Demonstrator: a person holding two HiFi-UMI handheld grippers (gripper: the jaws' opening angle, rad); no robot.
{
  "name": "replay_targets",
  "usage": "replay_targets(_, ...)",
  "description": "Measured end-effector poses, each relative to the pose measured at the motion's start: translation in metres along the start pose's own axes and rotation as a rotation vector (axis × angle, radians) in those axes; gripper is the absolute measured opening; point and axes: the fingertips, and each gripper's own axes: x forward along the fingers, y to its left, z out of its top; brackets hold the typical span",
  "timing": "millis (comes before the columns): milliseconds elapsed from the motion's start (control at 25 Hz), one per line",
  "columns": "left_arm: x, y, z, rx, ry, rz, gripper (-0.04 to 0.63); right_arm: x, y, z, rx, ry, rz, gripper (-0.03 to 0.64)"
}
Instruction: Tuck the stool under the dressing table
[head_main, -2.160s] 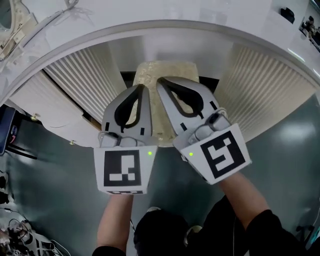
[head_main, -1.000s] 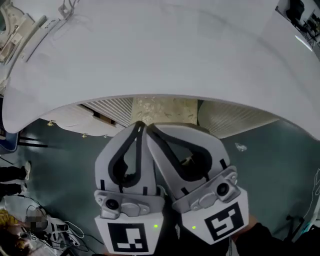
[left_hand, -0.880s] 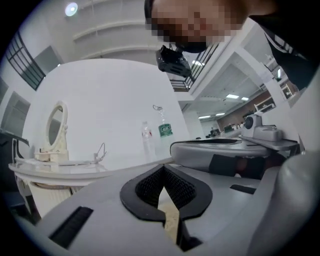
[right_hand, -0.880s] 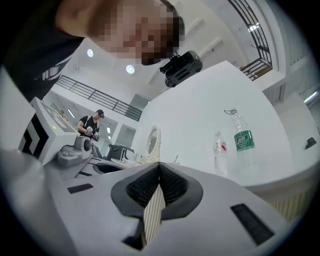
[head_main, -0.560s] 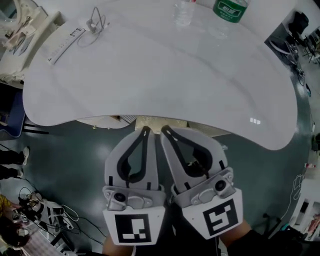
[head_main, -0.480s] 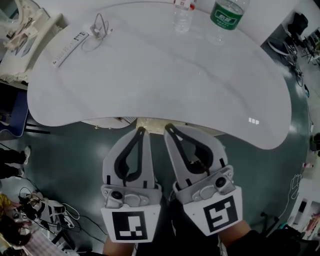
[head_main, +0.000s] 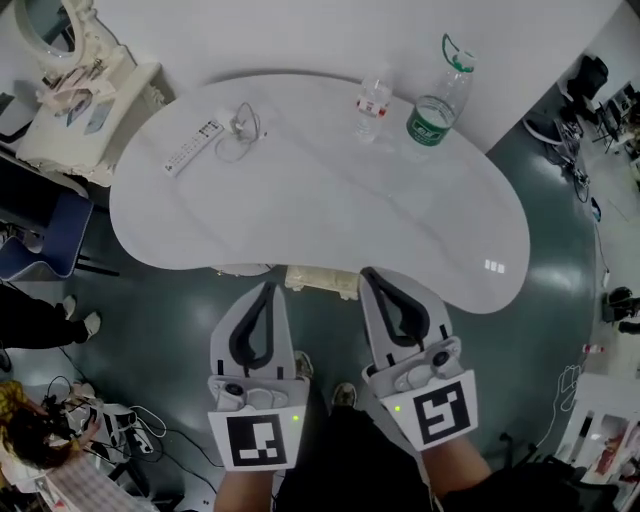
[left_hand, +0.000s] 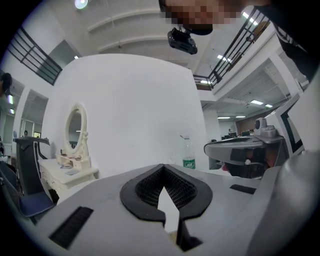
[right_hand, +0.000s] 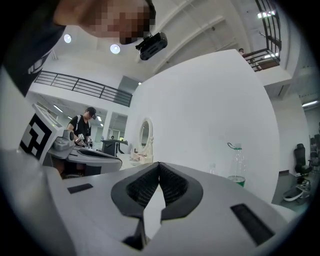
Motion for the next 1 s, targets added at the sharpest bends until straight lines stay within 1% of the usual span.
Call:
replay_targets(120,-0.002,0.018,0.035,0.016,-0.029,-0.002,0.005,0.011,0.001,0.034,-0.015,-0.008,-0.011,0.005)
replay_targets(240,0.000,0.028,0.077,0.048,-0.079,-0.020,0.005,0.017,0.000,0.069,-0.025,-0.019,-0.031,0.005)
replay_targets(400,-0.003,0.029,0.119,0.042,-0.135,-0.059,0.006,0.016,-0.003,0.106,-0.074,-0.034,-0.060,0.005)
replay_targets(480,-0.008,0.029,0.137,0.047,-0.159,-0.063,0.005,0.014,0.000,0.125,-0.073,-0.069,-0.056,0.005)
replay_targets(560,-0.015,0.026,0.153,0.080,-0.179,-0.050,0.005,0.009,0.004,0.144,-0.059,-0.115,-0.042,0.005)
replay_targets(720,-0.034,0.001,0.177,0.064,-0.216,-0.020,0.005,-0.013,-0.003,0.155,-0.051,-0.119,0.009,0.005)
replay_targets(840,-0.051,-0.027,0.178,0.115,-0.205,0.019,0.005,-0.036,-0.003,0.165,-0.062,-0.171,0.084,0.005)
replay_targets(960,-0.069,-0.054,0.182,0.069,-0.202,0.085,0.005,-0.065,-0.018,0.167,-0.078,-0.168,0.141,0.005)
replay_targets(1000,-0.075,-0.064,0.183,0.069,-0.201,0.108,0.005,-0.075,-0.024,0.164,-0.074,-0.155,0.160,0.005)
